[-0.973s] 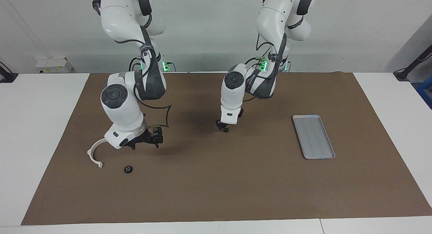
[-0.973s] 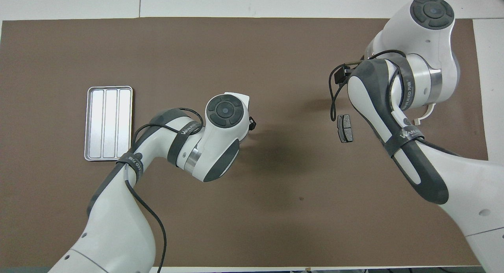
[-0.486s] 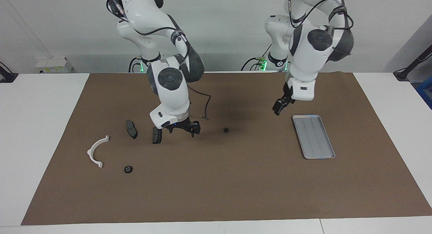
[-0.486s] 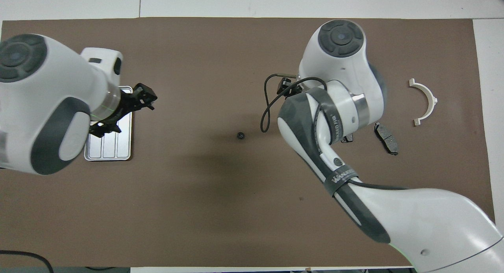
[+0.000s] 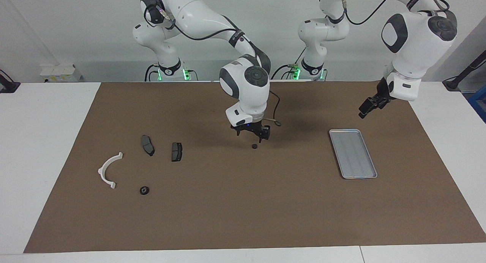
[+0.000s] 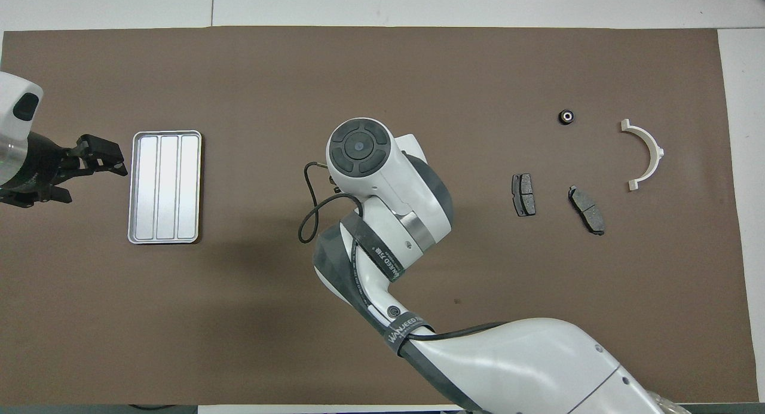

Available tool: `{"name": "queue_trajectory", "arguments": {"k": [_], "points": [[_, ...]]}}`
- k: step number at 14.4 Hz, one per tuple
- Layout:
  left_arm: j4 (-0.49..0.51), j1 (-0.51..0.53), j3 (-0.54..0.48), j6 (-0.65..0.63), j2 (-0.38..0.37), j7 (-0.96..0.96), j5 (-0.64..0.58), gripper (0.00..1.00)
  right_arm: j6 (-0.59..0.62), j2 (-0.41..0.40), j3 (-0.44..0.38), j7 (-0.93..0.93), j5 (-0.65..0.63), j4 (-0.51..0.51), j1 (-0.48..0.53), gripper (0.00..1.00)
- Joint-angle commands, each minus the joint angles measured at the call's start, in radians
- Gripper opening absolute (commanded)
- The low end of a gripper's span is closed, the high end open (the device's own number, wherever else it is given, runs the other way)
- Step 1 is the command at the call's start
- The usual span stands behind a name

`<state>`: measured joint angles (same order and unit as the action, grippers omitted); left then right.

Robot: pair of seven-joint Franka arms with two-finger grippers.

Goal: Place bearing gear from tray to pile
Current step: 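Grasp the mid-table bearing with the right gripper while the left gripper withdraws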

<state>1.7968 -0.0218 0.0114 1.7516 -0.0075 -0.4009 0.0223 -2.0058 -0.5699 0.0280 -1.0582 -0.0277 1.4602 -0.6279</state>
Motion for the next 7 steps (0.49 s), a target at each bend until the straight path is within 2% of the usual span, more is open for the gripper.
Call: {"name": "queue_trajectory", "arguments": {"k": [1,5,7], "points": [[-0.051,-0.009,-0.005,-0.061,-0.019,0.055,-0.002,1.00,-0.048,-0.067,-0.003,-0.032,-0.027,-0.047,-0.018,1.00],[-0.146,-0.009,-0.007,-0.110,0.018,0.131,-0.007,1.00,-0.137,-0.096,-0.002,-0.040,-0.026,-0.034,-0.019,1.00],[-0.139,-0.015,-0.008,-0.138,0.014,0.139,-0.008,1.00,-0.152,-0.096,-0.002,-0.039,-0.029,-0.017,-0.016,1.00]]}}
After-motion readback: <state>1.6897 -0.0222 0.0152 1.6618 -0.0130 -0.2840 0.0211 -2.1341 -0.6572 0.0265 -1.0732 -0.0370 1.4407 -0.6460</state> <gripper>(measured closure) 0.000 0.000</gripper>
